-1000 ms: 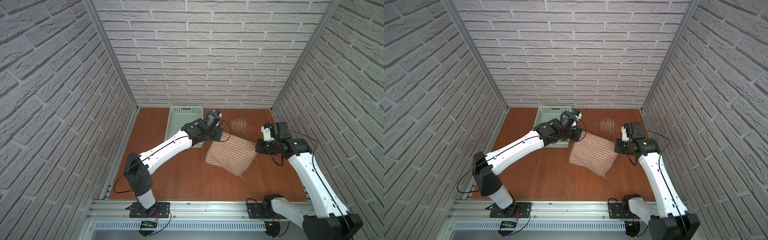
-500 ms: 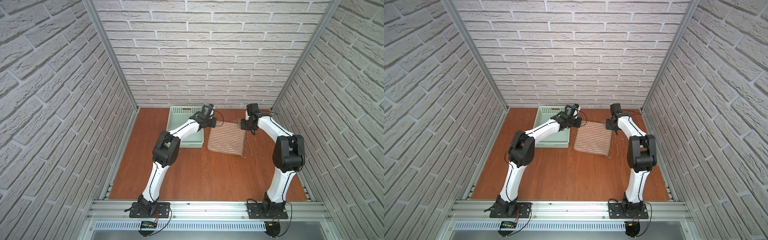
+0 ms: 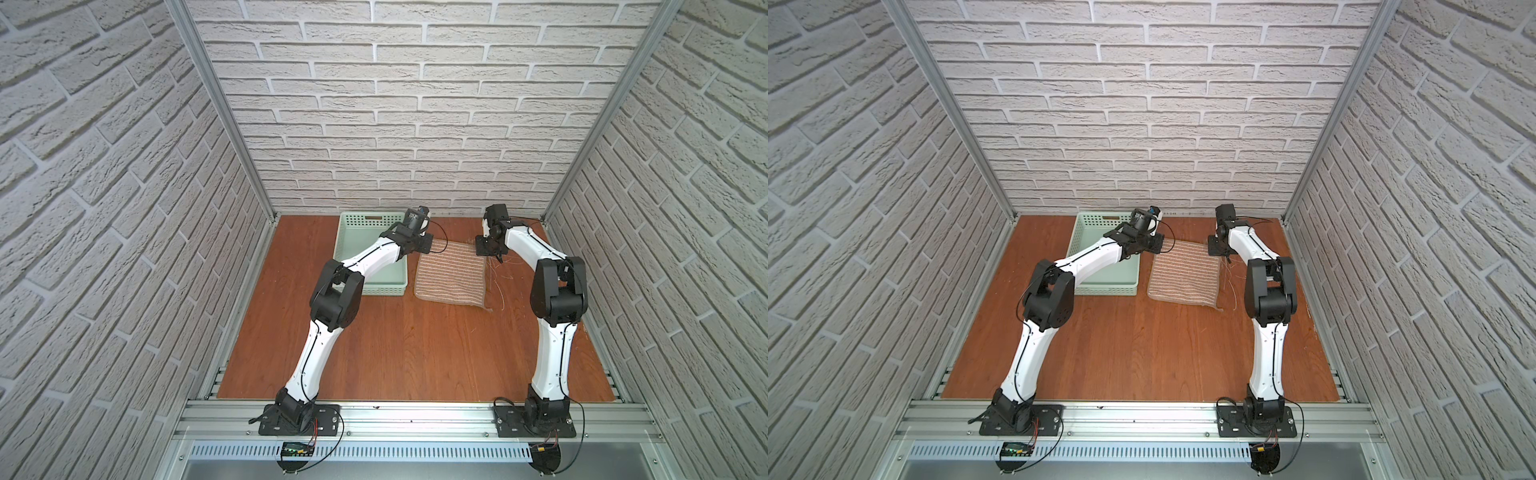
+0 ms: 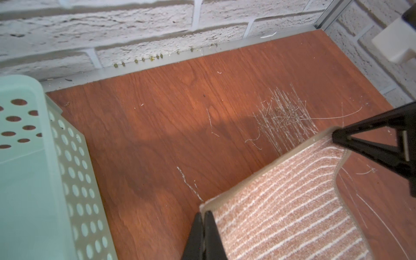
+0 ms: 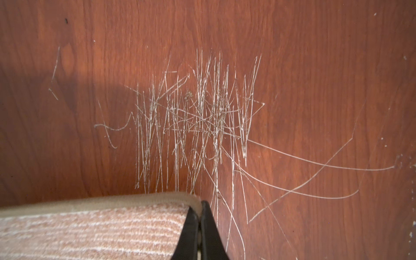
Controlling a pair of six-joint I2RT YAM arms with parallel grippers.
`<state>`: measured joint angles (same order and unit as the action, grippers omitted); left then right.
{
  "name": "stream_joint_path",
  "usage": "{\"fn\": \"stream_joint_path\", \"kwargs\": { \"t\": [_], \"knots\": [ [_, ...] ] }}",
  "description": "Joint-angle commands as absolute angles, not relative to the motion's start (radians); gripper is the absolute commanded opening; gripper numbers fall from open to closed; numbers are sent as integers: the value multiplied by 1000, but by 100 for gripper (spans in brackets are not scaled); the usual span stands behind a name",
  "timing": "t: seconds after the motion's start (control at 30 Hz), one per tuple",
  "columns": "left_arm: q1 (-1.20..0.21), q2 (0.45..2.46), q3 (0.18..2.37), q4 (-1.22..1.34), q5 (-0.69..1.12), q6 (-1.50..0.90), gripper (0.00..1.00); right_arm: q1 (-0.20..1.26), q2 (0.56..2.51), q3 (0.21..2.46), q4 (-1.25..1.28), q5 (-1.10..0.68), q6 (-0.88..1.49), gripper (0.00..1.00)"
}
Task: Fold the square dishcloth
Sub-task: Flatten out the cleaning item at the center of the board, then fold the cleaning item at the center of the board.
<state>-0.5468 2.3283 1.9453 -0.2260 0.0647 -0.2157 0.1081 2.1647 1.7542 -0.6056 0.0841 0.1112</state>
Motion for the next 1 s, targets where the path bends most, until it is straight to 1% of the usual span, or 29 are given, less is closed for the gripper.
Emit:
{"fn": "stream_joint_path", "kwargs": {
  "t": [0.0,0.23,0.47,0.77,0.97],
  "knots": [
    [-537,2272,1874,-184,65,-177,0,100,2060,1697,-600,90,97,3],
    [-533,2230,1758,-191,13,-183,0,100,1990,1594,-564,88,102,3],
    [-512,2163,1635,-150,-18,-180,0,112,2003,1575,-525,41,104,3],
    [-497,2173,1675,-144,9,-169,0,132,2082,1694,-552,7,79,3],
    [-502,2145,1656,-109,65,-166,0,134,2048,1665,-546,17,73,3]
  ]
}}
